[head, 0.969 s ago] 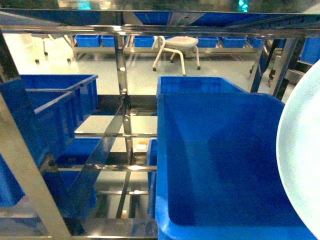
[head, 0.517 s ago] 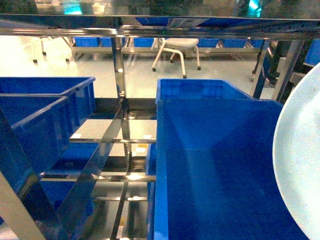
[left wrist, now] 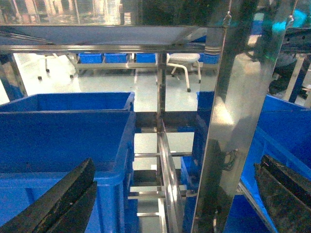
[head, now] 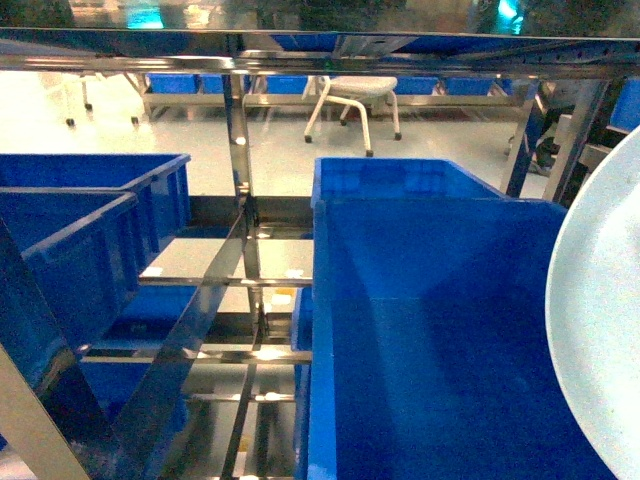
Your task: Place blue tray on left shelf second layer neatly
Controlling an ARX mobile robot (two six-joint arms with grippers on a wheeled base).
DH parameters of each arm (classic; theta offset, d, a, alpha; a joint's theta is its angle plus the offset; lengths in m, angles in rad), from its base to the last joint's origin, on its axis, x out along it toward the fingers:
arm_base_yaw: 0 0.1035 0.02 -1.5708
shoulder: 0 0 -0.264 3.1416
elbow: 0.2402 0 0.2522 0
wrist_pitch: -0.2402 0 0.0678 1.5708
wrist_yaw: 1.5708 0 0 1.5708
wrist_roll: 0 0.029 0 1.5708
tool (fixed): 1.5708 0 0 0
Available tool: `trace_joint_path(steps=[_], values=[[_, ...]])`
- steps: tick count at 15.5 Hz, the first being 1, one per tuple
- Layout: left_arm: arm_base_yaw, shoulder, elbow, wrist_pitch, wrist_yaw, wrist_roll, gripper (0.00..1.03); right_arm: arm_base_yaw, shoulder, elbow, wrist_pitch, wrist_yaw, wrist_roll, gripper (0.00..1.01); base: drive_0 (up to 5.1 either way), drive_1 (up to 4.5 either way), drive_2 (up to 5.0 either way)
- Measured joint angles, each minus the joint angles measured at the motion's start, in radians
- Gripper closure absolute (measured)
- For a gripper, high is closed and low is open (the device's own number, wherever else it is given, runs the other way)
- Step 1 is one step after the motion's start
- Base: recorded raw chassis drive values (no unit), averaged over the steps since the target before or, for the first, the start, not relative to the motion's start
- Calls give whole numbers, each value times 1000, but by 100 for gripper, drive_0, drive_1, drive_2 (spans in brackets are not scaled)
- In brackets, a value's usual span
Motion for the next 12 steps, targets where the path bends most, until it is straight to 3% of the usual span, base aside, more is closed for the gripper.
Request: trace_joint_path(steps=[12], values=[[0, 0, 0, 0, 0, 0, 5, 0, 0, 0, 0, 0, 0, 99, 0, 0, 0]])
